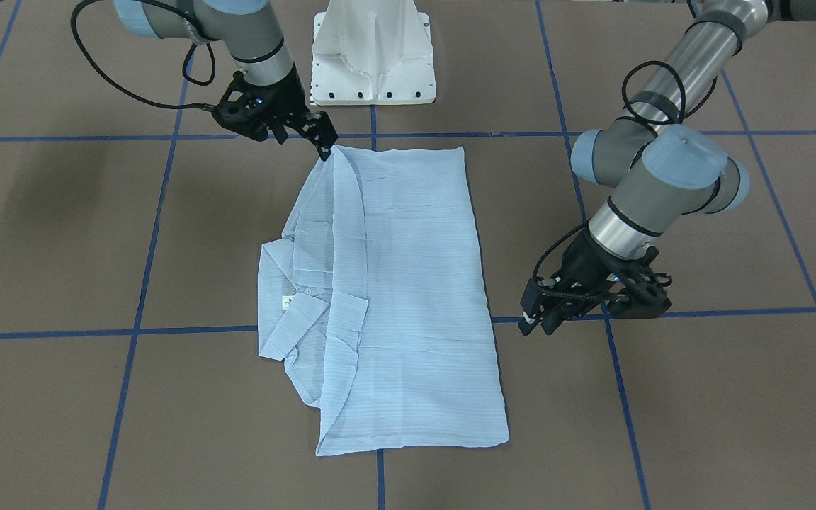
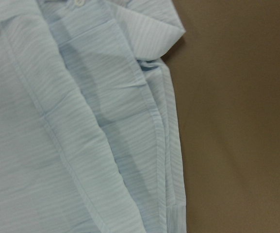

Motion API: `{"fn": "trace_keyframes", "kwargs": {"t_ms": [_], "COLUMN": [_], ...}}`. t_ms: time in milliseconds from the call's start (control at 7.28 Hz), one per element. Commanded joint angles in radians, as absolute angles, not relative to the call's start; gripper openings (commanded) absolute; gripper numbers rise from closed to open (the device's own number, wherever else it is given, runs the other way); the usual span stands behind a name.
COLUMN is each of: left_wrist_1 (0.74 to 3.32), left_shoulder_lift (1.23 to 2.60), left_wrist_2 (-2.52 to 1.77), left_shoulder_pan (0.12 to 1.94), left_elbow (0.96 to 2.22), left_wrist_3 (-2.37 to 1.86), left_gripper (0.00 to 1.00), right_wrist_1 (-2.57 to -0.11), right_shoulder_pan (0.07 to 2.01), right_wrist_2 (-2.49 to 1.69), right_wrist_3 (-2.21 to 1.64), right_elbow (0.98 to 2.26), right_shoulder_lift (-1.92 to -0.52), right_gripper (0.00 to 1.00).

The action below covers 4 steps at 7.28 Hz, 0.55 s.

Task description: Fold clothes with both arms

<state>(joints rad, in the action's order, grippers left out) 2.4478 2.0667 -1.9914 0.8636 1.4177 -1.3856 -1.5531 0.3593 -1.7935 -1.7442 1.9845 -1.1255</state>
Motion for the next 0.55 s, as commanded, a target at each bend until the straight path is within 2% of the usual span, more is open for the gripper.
{"fn": "trace_keyframes", "kwargs": {"t_ms": [0, 412], "left_wrist_1": [2.450, 2.448], "left_shoulder_lift": [1.967, 1.950], "left_wrist_2": [-2.037, -2.046], "left_shoulder_pan": [0.874, 0.877], "left_elbow": [1.506, 1.528], "left_wrist_3": [-1.379, -1.385], "left_gripper": [0.51, 0.51], "right_wrist_1": [-1.580, -1.611], "right_shoulder_pan": [0.319, 0.308], "right_wrist_2": [-1.738, -1.680], "right_wrist_3": [-1.391, -0.983], "right_elbow": [1.880, 1.830], "right_shoulder_lift": [-1.048, -1.017], "right_gripper": [1.00, 1.00]}}
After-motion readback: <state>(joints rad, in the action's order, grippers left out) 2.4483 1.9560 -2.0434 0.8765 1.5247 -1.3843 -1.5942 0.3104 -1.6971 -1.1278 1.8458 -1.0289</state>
